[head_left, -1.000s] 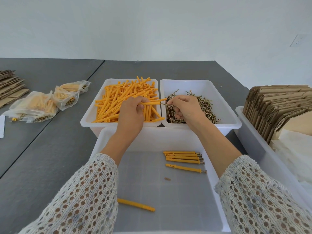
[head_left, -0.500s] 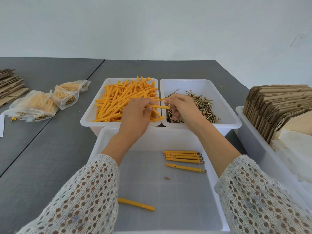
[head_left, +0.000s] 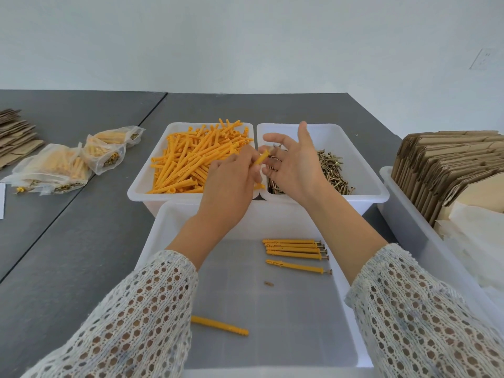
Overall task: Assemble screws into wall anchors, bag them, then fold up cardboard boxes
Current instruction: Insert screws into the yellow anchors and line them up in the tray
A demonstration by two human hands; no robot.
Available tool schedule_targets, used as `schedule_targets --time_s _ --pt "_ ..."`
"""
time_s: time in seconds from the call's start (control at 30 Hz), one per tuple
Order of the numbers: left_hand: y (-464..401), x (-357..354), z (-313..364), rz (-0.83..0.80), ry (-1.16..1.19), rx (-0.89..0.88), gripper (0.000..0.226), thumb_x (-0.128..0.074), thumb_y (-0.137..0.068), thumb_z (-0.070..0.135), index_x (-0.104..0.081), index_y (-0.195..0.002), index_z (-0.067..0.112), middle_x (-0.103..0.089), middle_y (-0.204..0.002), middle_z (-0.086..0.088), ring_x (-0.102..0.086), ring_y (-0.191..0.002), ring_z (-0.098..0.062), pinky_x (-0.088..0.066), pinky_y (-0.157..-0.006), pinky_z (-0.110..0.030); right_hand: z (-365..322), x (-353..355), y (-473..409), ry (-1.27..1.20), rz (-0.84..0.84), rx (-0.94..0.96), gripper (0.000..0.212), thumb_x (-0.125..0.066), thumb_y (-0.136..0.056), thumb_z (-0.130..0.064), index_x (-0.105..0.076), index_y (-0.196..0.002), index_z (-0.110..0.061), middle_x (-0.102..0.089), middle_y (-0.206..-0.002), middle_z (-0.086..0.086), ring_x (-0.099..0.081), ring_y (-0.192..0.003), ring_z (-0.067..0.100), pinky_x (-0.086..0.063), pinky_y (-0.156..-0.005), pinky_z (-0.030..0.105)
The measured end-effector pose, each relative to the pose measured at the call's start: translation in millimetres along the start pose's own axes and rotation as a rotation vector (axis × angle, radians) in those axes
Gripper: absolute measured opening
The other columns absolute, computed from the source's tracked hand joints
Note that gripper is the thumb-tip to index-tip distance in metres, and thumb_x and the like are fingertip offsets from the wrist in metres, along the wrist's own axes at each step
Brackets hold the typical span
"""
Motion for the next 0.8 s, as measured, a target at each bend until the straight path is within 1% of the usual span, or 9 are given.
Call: schedule_targets --time_s 0.07,0.13,0.17,0.23,0.33,0.43,0.5,0.63,0.8 --pt "-3 10 1 0.048 0.239 0.084 0.011 -0.044 -0.105 0.014 -0.049 -0.095 0.016 -0.069 -0.084 0.007 -0.062 -0.072 -0.012 -0.046 -0.069 -0.030 -3 16 -3 0.001 0.084 0.011 0.068 -0.022 -0.099 -0.064 -0.064 -0.098 -0.010 -0.063 -0.084 0.008 -0.057 -0.072 0.022 -0.044 -0.070 0.033" --pt "-7 14 4 0.018 0.529 0.209 0.017 -0.051 -0.103 0.013 -0.054 -0.088 0.019 -0.072 -0.088 0.004 -0.066 -0.082 -0.007 -0.049 -0.071 -0.024 -4 33 -4 0.056 0.193 0.018 0.063 -0.025 -0.101 -0.060 -0.065 -0.095 -0.012 -0.063 -0.080 0.006 -0.056 -0.071 0.021 -0.044 -0.067 0.032" --pt "-8 10 9 -0.081 0.682 0.250 0.020 -0.053 -0.102 0.013 -0.057 -0.084 0.021 -0.072 -0.090 0.004 -0.066 -0.084 -0.007 -0.049 -0.072 -0.022 -3 39 -4 0.069 0.240 0.013 0.059 -0.027 -0.102 -0.056 -0.064 -0.092 -0.012 -0.063 -0.078 0.005 -0.056 -0.069 0.020 -0.043 -0.066 0.032" --pt "-2 -7 28 -0.440 0.897 0.254 0.016 -0.056 -0.100 0.017 -0.062 -0.085 0.018 -0.070 -0.092 0.005 -0.065 -0.084 -0.009 -0.051 -0.072 -0.023 0 45 -4 0.035 0.308 -0.016 0.051 -0.032 -0.104 -0.048 -0.063 -0.088 -0.011 -0.060 -0.074 0.004 -0.054 -0.064 0.019 -0.042 -0.065 0.032" --pt "34 -36 51 -0.987 0.821 0.219 0.010 -0.059 -0.098 0.021 -0.066 -0.094 0.015 -0.071 -0.090 0.006 -0.069 -0.084 -0.012 -0.054 -0.074 -0.026 4 49 -3 0.008 0.343 -0.058 0.036 -0.038 -0.104 -0.032 -0.061 -0.086 -0.010 -0.058 -0.071 0.004 -0.051 -0.058 0.016 -0.040 -0.059 0.027" --pt "69 -66 62 -1.237 0.570 0.193 0.007 -0.066 -0.096 0.020 -0.066 -0.093 0.014 -0.070 -0.080 0.008 -0.066 -0.077 -0.009 -0.053 -0.071 -0.026 5 49 -3 0.009 0.318 -0.094 0.025 -0.043 -0.100 -0.019 -0.061 -0.087 -0.008 -0.056 -0.073 0.005 -0.050 -0.060 0.016 -0.041 -0.058 0.025" --pt "80 -83 66 -1.244 0.331 0.096 0.009 -0.070 -0.092 0.024 -0.066 -0.091 0.016 -0.070 -0.081 0.005 -0.062 -0.075 -0.008 -0.051 -0.071 -0.026 6 49 -2 0.020 0.314 -0.110 0.022 -0.044 -0.099 -0.015 -0.062 -0.088 -0.008 -0.057 -0.074 0.006 -0.051 -0.062 0.017 -0.043 -0.060 0.025" --pt "81 -95 77 -1.060 -0.063 -0.095 0.016 -0.069 -0.090 0.030 -0.056 -0.085 0.024 -0.058 -0.087 0.007 -0.056 -0.085 -0.017 -0.040 -0.066 -0.028 7 51 -3 0.050 0.324 -0.124 0.019 -0.045 -0.097 -0.010 -0.062 -0.091 -0.007 -0.058 -0.074 0.007 -0.052 -0.062 0.016 -0.045 -0.061 0.025" --pt "89 -106 88 -1.018 -0.199 -0.164 0.017 -0.066 -0.092 0.027 -0.055 -0.090 0.015 -0.059 -0.096 -0.005 -0.059 -0.092 -0.027 -0.045 -0.069 -0.034 8 50 -5 0.104 0.320 -0.122 0.018 -0.045 -0.097 -0.009 -0.062 -0.091 -0.006 -0.058 -0.072 0.007 -0.052 -0.060 0.016 -0.045 -0.059 0.024"
Point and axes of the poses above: each hand's wrist, its own y-axis away from the middle knuckle, its own x-axis out of the back of the hand, z = x × y, the point moved 9 cm from there along -y, towards the middle knuckle
